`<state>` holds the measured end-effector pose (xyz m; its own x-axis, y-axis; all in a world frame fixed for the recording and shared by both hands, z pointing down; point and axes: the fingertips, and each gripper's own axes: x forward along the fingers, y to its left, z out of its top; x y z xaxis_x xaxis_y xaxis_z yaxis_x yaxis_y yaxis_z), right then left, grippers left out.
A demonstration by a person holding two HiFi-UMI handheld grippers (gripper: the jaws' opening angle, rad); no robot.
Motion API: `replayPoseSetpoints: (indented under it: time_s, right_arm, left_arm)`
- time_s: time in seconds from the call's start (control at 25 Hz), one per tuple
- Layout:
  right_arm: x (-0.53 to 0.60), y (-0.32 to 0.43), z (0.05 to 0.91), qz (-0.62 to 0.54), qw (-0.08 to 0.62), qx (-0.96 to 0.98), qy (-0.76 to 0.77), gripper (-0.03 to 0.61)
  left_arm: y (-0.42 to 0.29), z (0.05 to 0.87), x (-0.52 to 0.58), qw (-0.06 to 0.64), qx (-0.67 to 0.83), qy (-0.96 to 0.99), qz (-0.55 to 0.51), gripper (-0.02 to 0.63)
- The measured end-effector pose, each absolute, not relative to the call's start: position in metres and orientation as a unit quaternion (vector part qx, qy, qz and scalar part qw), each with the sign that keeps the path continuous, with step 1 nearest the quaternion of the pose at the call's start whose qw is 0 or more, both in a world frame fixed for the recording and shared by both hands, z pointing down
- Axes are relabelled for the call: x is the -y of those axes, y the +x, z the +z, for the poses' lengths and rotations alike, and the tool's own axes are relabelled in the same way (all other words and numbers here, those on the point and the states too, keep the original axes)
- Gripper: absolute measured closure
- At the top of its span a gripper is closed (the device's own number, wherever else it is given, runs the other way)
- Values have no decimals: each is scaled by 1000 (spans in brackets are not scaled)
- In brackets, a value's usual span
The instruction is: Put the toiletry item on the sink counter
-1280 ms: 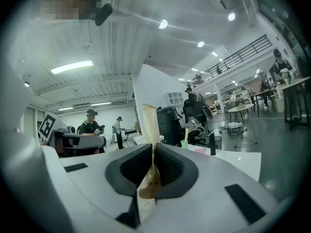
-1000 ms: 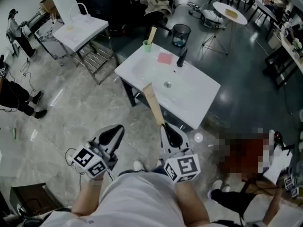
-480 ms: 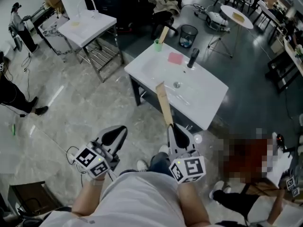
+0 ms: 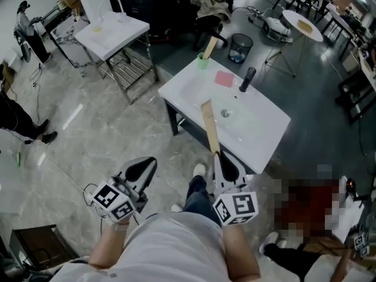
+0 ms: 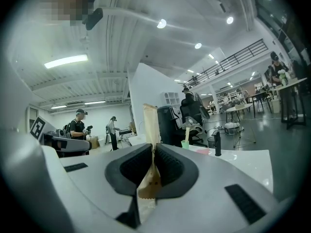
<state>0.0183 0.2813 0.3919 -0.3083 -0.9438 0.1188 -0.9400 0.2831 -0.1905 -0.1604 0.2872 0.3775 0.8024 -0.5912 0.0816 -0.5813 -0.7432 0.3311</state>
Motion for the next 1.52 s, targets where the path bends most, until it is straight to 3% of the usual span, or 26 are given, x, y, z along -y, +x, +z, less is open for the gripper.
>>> replayPoseSetpoints:
  time_s: [0.56,1.52]
  right_arm:
    - [-109,42,399,-123,-9,-822,-556,541]
    - [114,131,420,-179,-1,-836,-519,541]
  left_arm:
    - [-139,382,-124,184,351,918,-15,595]
    - [-19,391,68,196,380,904,17,595]
